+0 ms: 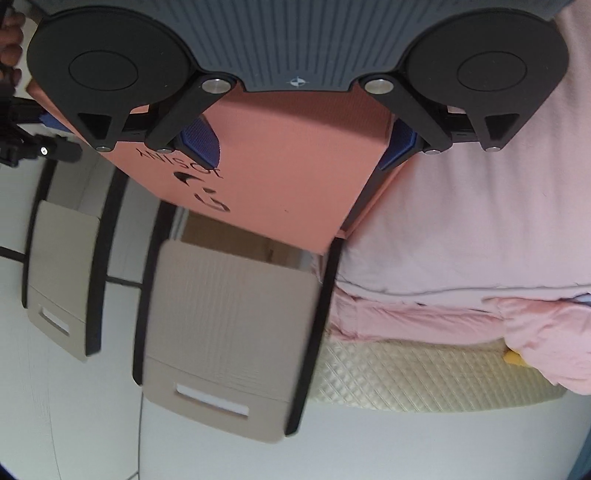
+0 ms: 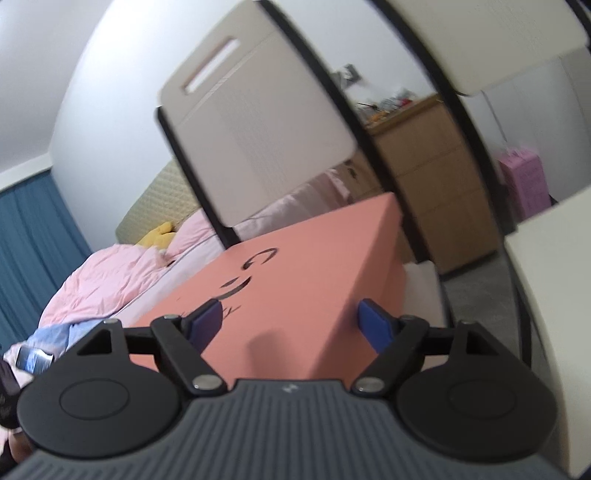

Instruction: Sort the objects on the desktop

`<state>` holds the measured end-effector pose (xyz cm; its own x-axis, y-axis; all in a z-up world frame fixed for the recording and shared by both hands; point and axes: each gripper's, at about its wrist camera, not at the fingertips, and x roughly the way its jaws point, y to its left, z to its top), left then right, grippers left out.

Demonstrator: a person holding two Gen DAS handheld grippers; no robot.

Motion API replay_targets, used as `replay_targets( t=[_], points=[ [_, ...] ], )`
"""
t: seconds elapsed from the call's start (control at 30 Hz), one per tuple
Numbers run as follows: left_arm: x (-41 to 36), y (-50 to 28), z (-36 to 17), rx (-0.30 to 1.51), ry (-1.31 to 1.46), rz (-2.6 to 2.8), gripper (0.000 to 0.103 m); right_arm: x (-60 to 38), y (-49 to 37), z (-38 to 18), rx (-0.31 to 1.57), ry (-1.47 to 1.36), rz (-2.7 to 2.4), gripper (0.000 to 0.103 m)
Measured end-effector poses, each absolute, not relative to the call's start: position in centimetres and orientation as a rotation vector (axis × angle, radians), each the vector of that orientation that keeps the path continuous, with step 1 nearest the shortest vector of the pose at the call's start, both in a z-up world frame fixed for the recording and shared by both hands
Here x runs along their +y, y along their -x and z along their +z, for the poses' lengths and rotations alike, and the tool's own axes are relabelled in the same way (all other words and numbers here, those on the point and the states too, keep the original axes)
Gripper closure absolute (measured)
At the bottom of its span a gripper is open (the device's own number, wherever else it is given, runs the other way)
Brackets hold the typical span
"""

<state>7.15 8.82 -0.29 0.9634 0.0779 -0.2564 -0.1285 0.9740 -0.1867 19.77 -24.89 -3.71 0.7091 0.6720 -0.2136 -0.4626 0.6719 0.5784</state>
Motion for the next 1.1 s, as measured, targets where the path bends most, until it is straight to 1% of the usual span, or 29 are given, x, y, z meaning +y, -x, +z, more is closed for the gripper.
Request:
replay_targets(
  t=[0.13,0.3,0.37,0.5,0.57,0.67,0.83,0.97,1.1],
  points=[
    [9.0,-7.0,-0.3,0.229,0.210,0.127,0.010,-25.7,-20.0,-3.9,0.436,-0.518,0.693,0.021],
    [9.8,-5.5,0.5,0.105,0.221,0.253,0.010,-24.6,-19.4,-3.2,0.412,-0.535,0.743,0.023],
    [10.2,-5.3,0.6,0.091,0.225,0.283,0.010,-23.5,-18.9,-2.4,0.381,-0.512,0.773,0.023],
    [8.7,-7.1,0.1,0.225,0.091,0.322,0.010,-21.7,-18.5,-1.9,0.345,-0.428,0.719,0.021],
    [8.8,-7.5,0.1,0.275,0.095,0.298,0.011,-21.7,-18.7,-2.1,0.350,-0.417,0.706,0.022],
    [8.7,-7.7,-0.1,0.304,0.088,0.284,0.011,-21.4,-18.9,-2.6,0.365,-0.380,0.703,0.022],
    [8.5,-7.5,-0.2,0.316,0.105,0.237,0.011,-22.2,-19.4,-2.9,0.380,-0.402,0.712,0.024],
    [8.1,-7.4,-0.2,0.317,0.118,0.189,0.011,-23.4,-20.1,-2.8,0.398,-0.409,0.695,0.028],
    [7.9,-7.4,-0.3,0.317,0.117,0.160,0.011,-24.7,-20.6,-2.7,0.430,-0.408,0.703,0.038]
  ],
)
